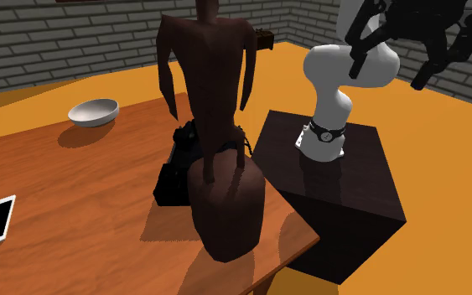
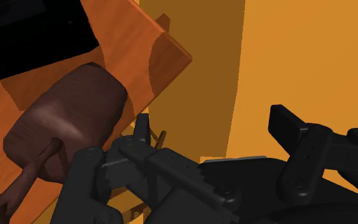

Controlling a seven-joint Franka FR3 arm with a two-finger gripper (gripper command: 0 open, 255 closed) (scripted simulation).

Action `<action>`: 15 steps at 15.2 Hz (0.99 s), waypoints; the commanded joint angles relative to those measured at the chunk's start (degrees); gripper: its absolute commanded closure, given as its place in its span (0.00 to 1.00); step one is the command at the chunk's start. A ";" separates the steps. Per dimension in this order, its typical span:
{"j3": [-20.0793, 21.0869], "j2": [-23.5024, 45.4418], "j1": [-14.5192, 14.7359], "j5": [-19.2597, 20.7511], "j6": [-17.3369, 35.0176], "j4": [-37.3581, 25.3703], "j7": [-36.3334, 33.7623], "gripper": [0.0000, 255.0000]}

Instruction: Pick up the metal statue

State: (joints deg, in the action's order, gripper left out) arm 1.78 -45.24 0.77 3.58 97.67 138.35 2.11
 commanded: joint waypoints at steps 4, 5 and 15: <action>0.01 -0.81 -3.10 1.91 10.72 4.60 -4.63 0.00; 0.04 -0.89 -4.23 2.61 14.33 6.01 -6.24 0.00; 2.69 3.66 -20.25 11.93 51.18 15.76 -26.03 0.00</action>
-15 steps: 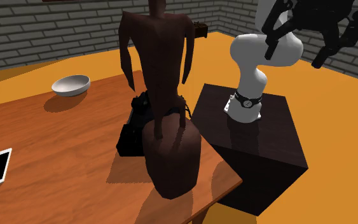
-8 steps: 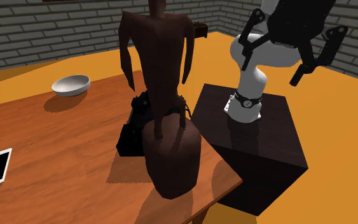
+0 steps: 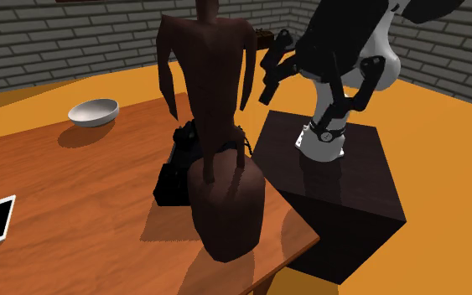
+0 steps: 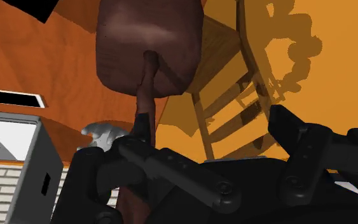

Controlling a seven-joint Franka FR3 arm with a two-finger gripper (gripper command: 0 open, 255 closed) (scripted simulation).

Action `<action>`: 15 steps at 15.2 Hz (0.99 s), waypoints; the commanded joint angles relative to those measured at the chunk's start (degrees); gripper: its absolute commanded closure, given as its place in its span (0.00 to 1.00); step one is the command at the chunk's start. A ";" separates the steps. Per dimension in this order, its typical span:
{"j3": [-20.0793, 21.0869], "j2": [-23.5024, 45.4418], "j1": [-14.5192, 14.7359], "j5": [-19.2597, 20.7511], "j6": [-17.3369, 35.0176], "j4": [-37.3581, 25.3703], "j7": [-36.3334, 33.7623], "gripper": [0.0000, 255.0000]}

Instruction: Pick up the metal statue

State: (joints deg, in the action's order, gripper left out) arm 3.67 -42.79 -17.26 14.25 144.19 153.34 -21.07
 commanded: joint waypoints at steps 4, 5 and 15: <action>5.59 5.13 -13.76 6.51 19.24 2.19 -13.93 0.00; 7.55 6.11 -17.55 7.97 22.82 2.32 -17.13 0.00; 13.62 9.08 -25.29 11.02 31.48 5.82 -22.13 0.00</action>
